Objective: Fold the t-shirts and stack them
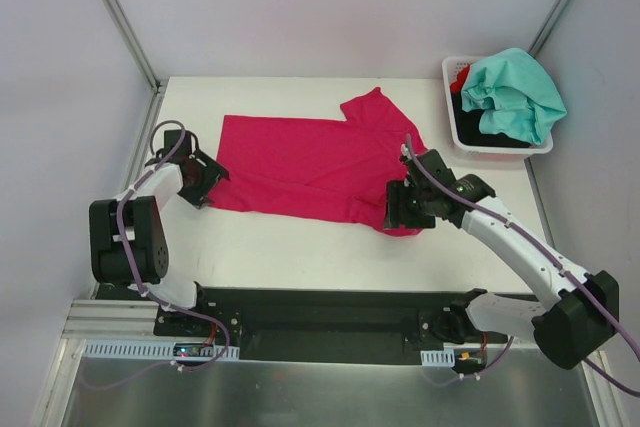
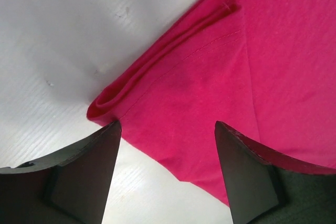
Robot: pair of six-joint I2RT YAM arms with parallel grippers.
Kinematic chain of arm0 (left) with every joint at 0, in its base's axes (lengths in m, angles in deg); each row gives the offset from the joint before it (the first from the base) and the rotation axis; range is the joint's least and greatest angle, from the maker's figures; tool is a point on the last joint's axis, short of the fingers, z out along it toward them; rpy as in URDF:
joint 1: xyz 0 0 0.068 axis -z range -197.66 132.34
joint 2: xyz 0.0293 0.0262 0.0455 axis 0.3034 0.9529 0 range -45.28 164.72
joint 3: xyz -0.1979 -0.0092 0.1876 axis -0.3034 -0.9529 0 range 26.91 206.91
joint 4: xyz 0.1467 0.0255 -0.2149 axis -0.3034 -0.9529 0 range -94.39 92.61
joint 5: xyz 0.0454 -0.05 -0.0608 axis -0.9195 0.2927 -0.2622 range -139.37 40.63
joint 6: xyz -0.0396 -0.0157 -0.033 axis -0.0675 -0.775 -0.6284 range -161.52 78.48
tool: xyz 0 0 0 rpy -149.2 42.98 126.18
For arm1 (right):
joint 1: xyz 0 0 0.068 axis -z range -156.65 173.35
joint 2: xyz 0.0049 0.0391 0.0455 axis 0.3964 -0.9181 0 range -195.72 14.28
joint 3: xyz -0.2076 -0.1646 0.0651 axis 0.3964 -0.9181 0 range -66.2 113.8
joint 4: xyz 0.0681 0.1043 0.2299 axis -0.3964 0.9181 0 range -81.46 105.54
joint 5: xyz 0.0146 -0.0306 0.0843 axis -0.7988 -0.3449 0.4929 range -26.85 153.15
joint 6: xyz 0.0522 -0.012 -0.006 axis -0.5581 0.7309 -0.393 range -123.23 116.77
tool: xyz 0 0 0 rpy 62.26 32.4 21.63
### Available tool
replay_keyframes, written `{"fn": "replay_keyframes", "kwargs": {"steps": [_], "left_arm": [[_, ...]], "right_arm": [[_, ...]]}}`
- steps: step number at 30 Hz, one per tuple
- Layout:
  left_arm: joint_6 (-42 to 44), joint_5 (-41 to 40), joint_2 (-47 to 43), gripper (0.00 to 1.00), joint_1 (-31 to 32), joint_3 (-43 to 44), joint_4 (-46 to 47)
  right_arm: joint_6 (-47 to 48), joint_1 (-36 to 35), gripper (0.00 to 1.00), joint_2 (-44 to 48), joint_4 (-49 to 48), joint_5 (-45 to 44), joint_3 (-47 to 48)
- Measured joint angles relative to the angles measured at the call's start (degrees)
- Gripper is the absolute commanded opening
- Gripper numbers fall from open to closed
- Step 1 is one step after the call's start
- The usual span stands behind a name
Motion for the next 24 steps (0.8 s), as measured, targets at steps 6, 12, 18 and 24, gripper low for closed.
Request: {"fn": "replay_keyframes", "kwargs": {"steps": [6,12,18,24], "left_arm": [[-0.37,1.01,4.48,0.72,1.53,-0.63,3.41],[-0.37,0.44,4.42,0.72,2.03,-1.33,5.88],[-0.33,0.15,4.04,0.72,2.12,-2.21,7.41],[-0.17,0.15,3.69,0.72,2.12,-2.78,8.22]], "right_arm": [[0.04,-0.02,0.61,-0.55,0.00,0.02,-0.28],[1.22,0.02,0.63,-0.61,-2.40,1.44,-2.58],[1.55,1.01,0.62,-5.16,-10.80,6.86,-5.38],[2.75,1.99,0.63,-12.57,-19.21,9.92,-5.46]]}}
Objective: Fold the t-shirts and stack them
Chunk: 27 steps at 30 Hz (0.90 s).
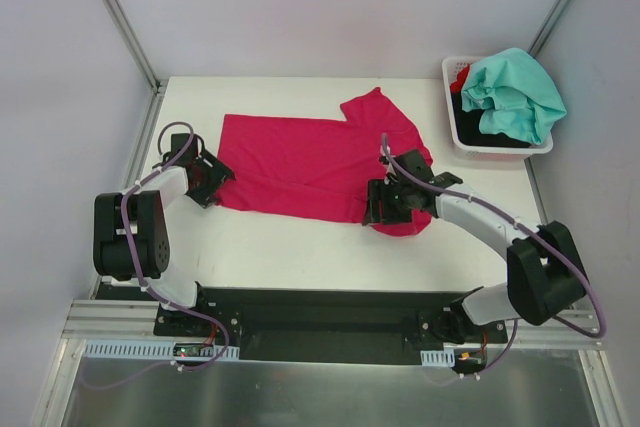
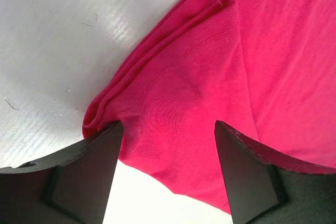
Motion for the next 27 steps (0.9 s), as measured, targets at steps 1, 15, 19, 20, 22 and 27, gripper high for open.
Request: {"fn": "replay_keyframes", "kwargs": {"steps": [1,15,19,20,22,27], "left_arm": [[0.02,0.00,-0.04,0.72,0.02,-0.09,0.13],[0.28,0.00,-0.70,0.72,0.00,-0.70,0.66],[0.35,-0.20,-0.81,0.72,-0.09,-0.74,0.63],[0.35,-0.26,-0.83,0.72,-0.11,-0.79,0.63],[0.42,-0.42,-1.01,0.72,-0.13,-0.94,0.59],[0.68,-0.76,-1.44,0.72,-0.87,-1.29,0.17]], "right_arm": [[0.35,0.28,0.63,-1.11,-0.98,0.57,0.02],[4.35,3.65,0.64,-7.06,-3.45,-0.68,0.07],[4.37,4.28,0.64,-9.46,-3.37,-2.71,0.07],[4.28,4.31,0.64,-10.10,-3.34,-3.28,0.09],[3.87,4.31,0.65,-10.88,-3.10,-4.33,0.46],[2.95,4.31,0.65,-12.31,-1.77,-7.65,2.23]]}}
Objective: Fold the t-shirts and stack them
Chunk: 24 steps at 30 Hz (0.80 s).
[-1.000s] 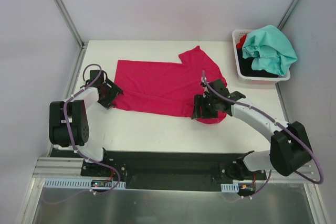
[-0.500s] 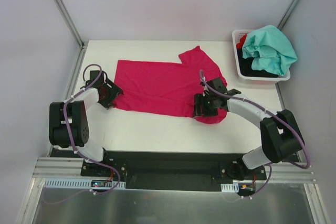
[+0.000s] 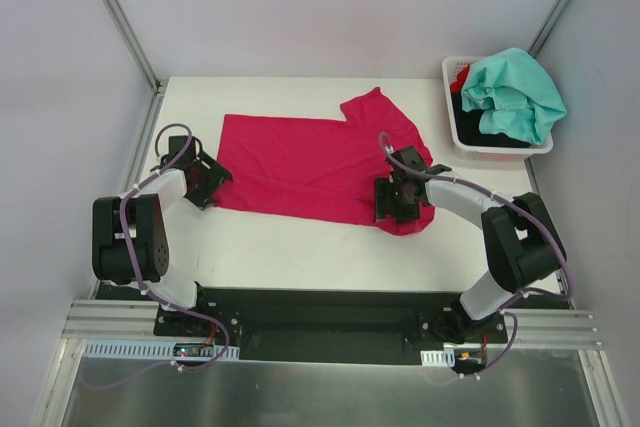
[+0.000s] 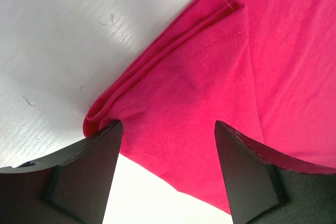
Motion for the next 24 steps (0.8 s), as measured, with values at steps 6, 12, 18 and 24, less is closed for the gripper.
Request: {"fn": "replay_keyframes", "kwargs": {"steps": [6,12,18,24], "left_arm": [[0.35,-0.13,-0.85,0.72,-1.16,-0.68,-0.39],[0.63,-0.20,-1.46,0.72,-1.53,-1.27,-0.70],[0.68,-0.22,-1.64,0.72,-1.53,-1.31,-1.11],[0.70,-0.22,-1.77,0.72,-1.53,-1.33,-1.51]], "right_arm": [[-0.33,-0.02,0.65,-1.11,1.70,-4.07,1.46],[0.33,-0.02,0.65,-1.44,3.21,-6.91,1.84],[1.42,-0.02,0.65,-1.44,3.98,-7.69,1.84],[2.51,-0.02,0.66,-1.16,5.31,-8.74,1.84]]}}
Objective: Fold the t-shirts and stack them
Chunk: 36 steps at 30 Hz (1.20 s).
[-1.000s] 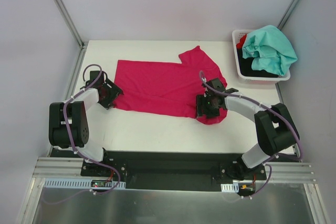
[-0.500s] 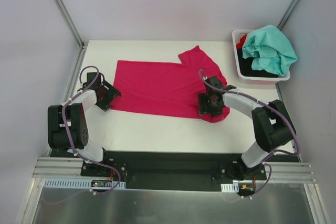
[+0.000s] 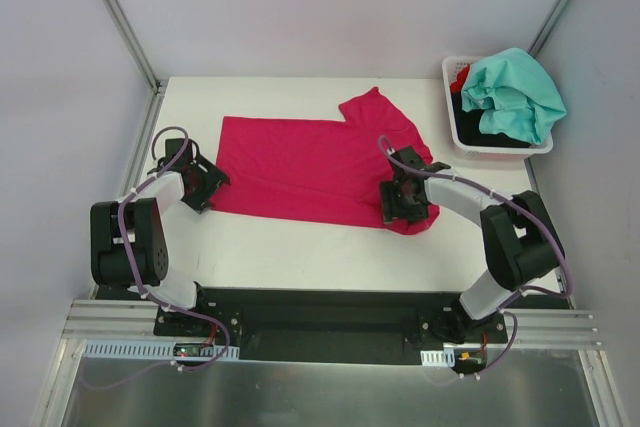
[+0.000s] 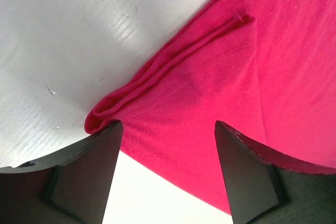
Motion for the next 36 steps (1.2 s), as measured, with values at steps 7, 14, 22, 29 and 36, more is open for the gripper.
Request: {"fn": "replay_keyframes", "kwargs": {"steps": [7,14,22,29,36], "left_arm": [[0.11,0.02,-0.59,0.72,0.00,0.00,-1.20],[0.42,-0.20,-2.16,0.73,-0.37,0.83,-4.68],[1.29,-0.72,-5.18,0.74,0.20,5.81,-9.05],[1.88,-1.53,-5.51,0.74,7.06,12.46,-10.91],[3.26,-5.01,-0.68,0.75,12.96,15.67,-13.20]], "right_arm": [[0.81,0.02,0.67,1.55,4.37,-0.44,1.20],[1.55,0.02,0.67,3.87,7.39,-0.48,6.73],[2.47,0.02,0.65,4.79,9.53,-0.28,9.64],[2.51,0.13,0.63,4.74,7.98,4.72,10.45],[-0.52,0.68,0.63,2.01,0.17,12.85,11.34]]}}
